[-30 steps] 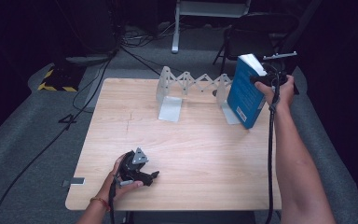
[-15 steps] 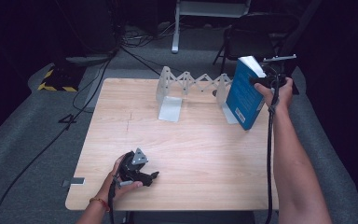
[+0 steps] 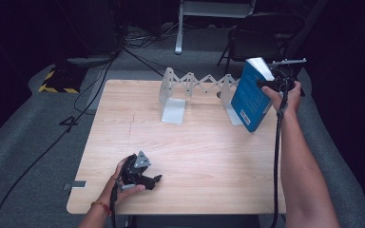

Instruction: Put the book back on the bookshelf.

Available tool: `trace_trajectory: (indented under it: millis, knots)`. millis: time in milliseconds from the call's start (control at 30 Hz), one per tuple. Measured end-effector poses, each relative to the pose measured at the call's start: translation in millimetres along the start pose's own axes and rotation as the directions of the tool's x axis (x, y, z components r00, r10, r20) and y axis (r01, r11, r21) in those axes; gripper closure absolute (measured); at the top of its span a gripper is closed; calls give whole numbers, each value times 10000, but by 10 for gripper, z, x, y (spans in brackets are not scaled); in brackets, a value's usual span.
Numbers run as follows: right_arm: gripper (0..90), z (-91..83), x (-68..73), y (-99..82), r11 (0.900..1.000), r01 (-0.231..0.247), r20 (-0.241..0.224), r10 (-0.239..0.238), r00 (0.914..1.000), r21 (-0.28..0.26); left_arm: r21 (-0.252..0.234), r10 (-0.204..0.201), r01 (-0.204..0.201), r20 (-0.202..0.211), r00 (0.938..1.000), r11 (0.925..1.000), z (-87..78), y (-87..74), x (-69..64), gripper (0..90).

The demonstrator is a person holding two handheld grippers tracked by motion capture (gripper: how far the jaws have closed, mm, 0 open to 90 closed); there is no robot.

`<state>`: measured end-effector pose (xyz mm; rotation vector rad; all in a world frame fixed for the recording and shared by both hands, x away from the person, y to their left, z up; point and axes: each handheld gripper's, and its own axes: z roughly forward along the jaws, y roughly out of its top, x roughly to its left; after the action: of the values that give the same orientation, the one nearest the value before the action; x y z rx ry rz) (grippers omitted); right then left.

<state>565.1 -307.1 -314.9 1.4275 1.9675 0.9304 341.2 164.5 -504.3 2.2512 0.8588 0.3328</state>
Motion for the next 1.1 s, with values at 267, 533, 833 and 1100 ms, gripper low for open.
trace_trajectory:
  millis: [267, 533, 833, 1100]
  knots:
    - [559, 3, 32, -1, 9999, 151, 77, -151, 9999, -26, 0, -17, 17, 15, 10000, 10000, 0, -1, -2, 149]
    - [473, 1, 22, -21, 9998, 156, 183, -154, 9997, -107, 2, -15, 15, 16, 10000, 10000, 0, -1, -2, 149]
    - [409, 9, 50, -30, 9993, 382, 275, -381, 9989, -44, -13, 3, -3, -7, 10000, 10000, -1, -2, -3, 149]
    - [370, -27, 38, -56, 9986, 524, 72, -525, 9986, 73, -9, -25, 25, 19, 10000, 10000, 1, -1, 0, 147]
